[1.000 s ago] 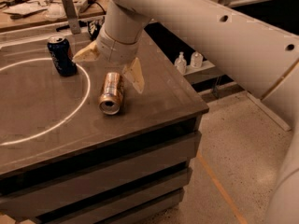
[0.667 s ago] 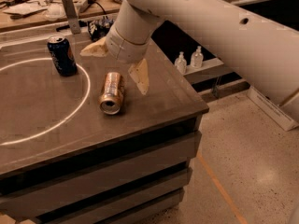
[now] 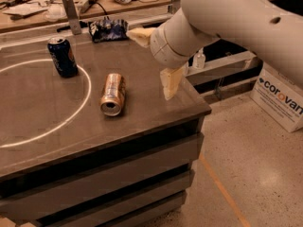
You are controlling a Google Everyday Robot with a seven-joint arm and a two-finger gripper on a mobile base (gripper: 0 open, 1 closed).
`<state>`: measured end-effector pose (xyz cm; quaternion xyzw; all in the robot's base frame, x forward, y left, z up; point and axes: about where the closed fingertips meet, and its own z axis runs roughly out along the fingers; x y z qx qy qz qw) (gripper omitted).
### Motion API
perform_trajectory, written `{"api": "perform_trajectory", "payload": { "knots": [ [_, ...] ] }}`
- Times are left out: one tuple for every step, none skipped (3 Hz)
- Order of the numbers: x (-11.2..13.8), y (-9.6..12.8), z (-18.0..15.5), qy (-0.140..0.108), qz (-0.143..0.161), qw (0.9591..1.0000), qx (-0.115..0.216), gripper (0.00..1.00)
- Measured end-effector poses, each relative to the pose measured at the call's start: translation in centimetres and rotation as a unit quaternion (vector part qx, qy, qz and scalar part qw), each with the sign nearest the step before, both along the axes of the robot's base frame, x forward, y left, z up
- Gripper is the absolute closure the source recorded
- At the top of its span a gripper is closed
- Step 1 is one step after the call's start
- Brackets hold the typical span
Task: Knock orange can over
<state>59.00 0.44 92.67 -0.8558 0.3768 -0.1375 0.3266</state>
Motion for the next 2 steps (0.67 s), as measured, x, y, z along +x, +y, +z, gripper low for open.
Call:
{"api": "perform_trajectory", "payload": {
  "knots": [
    [1.48,0.05,1.64,-0.036,-0.023,0.9986,0.033,0.0],
    [1.48,0.14,1.69,-0.037,-0.021,0.9986,0.033,0.0]
  ]
}}
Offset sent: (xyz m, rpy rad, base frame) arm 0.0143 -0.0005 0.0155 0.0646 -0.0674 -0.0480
